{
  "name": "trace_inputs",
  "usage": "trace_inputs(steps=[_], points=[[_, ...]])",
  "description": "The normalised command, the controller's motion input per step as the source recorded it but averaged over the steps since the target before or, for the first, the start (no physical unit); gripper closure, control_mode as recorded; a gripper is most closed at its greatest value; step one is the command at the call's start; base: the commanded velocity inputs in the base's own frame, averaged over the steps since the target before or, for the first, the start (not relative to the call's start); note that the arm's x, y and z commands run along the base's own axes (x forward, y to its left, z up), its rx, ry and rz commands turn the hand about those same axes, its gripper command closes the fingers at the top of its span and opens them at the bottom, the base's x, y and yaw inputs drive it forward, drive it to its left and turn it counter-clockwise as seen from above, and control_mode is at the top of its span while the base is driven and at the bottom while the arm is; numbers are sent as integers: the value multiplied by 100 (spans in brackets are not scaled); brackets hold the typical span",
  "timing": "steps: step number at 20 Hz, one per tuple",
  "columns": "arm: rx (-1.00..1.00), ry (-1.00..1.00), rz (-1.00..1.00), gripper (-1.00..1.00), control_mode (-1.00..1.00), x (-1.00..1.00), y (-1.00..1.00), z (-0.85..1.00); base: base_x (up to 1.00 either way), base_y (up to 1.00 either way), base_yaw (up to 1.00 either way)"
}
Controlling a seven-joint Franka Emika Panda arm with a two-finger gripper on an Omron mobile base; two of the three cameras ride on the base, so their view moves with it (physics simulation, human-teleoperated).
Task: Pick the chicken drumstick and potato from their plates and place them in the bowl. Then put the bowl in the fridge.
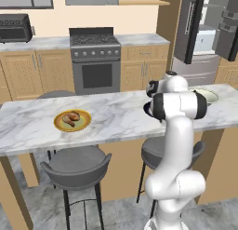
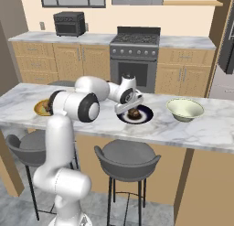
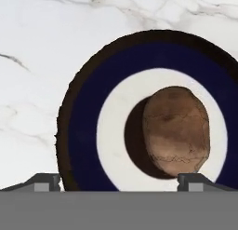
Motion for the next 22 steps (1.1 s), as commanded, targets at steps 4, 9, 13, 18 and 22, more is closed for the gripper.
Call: trace_inputs(steps=[4,9,13,18,22], points=[[-4,3,2,-100,-100,38,-12,-14,0,0,0],[-4,3,2,-100,-100,38,-11,-16,0,0,0],[-1,2,2,-100,-100,35,-3,-23,0,0,0],[0,9,1,-100,-100,13,0,-35,0,0,0],[0,18,0,100,-100,0,1,-47,0,0,0]])
